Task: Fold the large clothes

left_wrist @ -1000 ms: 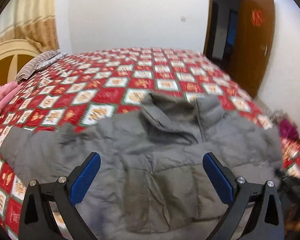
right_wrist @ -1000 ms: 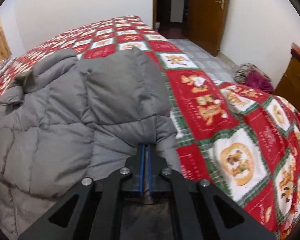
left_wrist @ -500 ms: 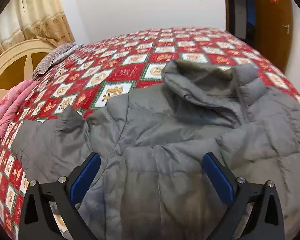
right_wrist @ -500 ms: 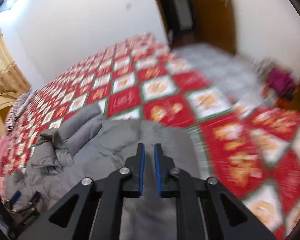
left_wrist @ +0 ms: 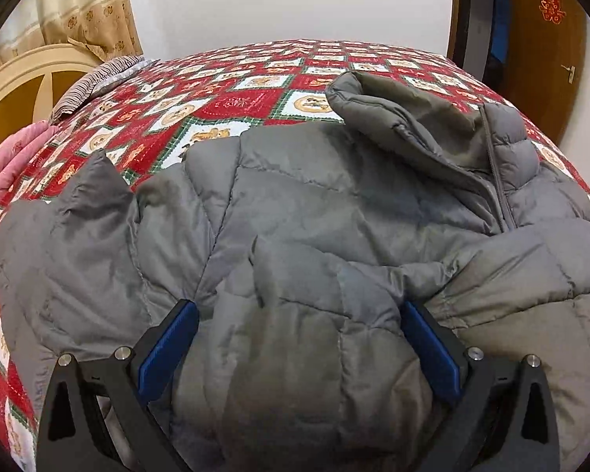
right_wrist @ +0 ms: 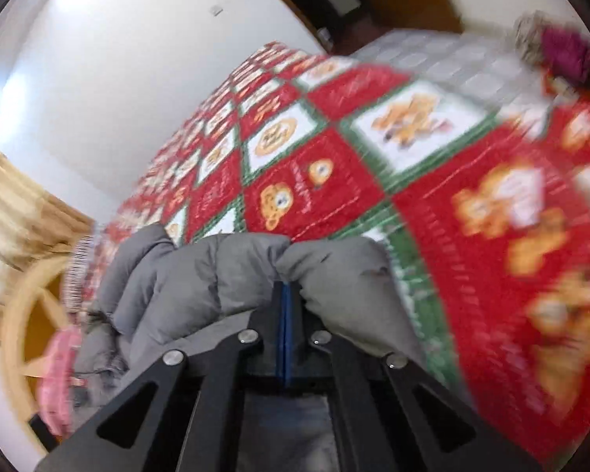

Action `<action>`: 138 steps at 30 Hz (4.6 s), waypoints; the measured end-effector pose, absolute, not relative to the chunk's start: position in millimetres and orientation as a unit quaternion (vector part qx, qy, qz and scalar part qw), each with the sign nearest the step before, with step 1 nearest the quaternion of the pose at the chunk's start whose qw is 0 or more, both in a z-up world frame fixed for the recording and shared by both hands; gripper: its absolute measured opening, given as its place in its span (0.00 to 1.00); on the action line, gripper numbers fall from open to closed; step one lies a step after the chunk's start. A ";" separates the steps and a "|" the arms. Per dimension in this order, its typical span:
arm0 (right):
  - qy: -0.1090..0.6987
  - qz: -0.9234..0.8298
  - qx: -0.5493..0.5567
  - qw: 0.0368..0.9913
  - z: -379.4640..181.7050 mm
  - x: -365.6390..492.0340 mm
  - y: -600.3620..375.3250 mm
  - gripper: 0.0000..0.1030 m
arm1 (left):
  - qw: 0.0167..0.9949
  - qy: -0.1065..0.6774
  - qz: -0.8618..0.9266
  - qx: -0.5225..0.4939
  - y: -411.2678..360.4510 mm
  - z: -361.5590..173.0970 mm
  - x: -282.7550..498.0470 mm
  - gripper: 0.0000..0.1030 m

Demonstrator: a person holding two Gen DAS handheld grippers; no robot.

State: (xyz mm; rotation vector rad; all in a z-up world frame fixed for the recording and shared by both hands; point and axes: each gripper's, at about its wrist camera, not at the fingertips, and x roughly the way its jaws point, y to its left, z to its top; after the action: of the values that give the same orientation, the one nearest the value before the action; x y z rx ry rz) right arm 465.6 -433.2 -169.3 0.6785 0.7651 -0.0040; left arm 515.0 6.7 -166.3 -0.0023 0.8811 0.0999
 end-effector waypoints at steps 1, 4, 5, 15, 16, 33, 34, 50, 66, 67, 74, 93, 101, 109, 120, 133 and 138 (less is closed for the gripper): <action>0.354 -0.009 0.303 0.885 -158.7 456.9 -422.6 0.04 | 0.903 0.427 0.047 -0.004 6.5 -166.3 515.1 0.99; 0.328 -0.019 0.257 0.909 -124.8 423.9 -415.0 0.12 | 0.904 0.426 0.047 -0.004 6.0 -165.8 515.2 0.99; 0.330 -0.024 0.251 0.910 -121.2 415.9 -413.6 0.12 | 0.904 0.425 0.047 -0.005 7.7 -165.7 516.2 0.99; 0.393 -0.016 0.308 0.866 -193.1 425.2 -428.6 0.00 | 0.904 0.424 0.048 0.000 9.0 -164.9 514.6 0.99; 0.400 -0.022 0.292 0.868 -187.9 427.4 -425.3 0.00 | 0.904 0.424 0.048 -0.001 9.2 -165.0 514.6 0.99; 0.414 -0.118 0.182 0.884 -174.7 373.8 -363.2 0.04 | 0.905 0.423 0.049 0.000 9.2 -165.0 514.9 0.99; 0.417 -0.119 0.173 0.885 -174.3 374.0 -360.3 0.04 | 0.905 0.423 0.049 0.000 9.2 -165.0 514.8 0.99; 0.407 -0.151 0.082 0.897 -177.4 354.5 -338.2 0.13 | 0.897 0.441 -0.002 -0.030 23.9 -155.8 507.5 0.99; 0.387 -0.130 0.112 0.906 -173.4 328.0 -341.3 0.18 | 0.812 0.365 0.276 -0.362 369.2 -140.6 438.6 0.99; 0.386 -0.130 0.112 0.906 -173.4 328.0 -341.1 0.19 | 0.802 0.382 0.282 -0.364 373.3 -148.3 445.2 0.99; 0.384 -0.128 0.116 0.907 -174.0 327.1 -341.7 0.19 | 0.821 0.371 0.301 -0.314 351.5 -160.4 466.2 0.96; 0.376 -0.120 0.130 0.909 -174.4 325.7 -344.7 0.20 | 0.982 0.180 -0.017 -0.048 100.1 20.9 460.5 0.06; 0.371 -0.111 0.147 0.910 -175.5 323.8 -349.5 0.21 | 0.957 0.218 -0.186 0.035 -86.5 -23.9 448.9 0.06; 0.368 -0.106 0.155 0.911 -175.8 323.7 -352.8 0.22 | 0.878 0.415 -0.235 0.054 -127.1 -131.1 470.0 0.14; 0.367 -0.092 0.168 0.911 -173.8 323.9 -352.7 0.35 | 0.882 0.384 -0.271 -0.028 -36.6 -71.7 419.4 0.68; 0.302 -0.018 0.097 0.948 -52.4 422.7 -330.3 0.40 | 0.918 0.387 0.052 -0.071 63.7 -84.4 557.8 0.68; 0.409 0.011 0.113 0.906 -130.9 472.0 -319.5 0.32 | 0.898 0.427 0.088 -0.061 82.7 -139.4 554.5 0.68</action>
State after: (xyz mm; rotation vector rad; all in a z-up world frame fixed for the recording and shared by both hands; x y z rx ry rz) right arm 472.0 -319.5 -130.9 0.2338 0.8444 0.0225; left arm 554.5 82.7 -139.4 -0.1260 0.8852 0.1812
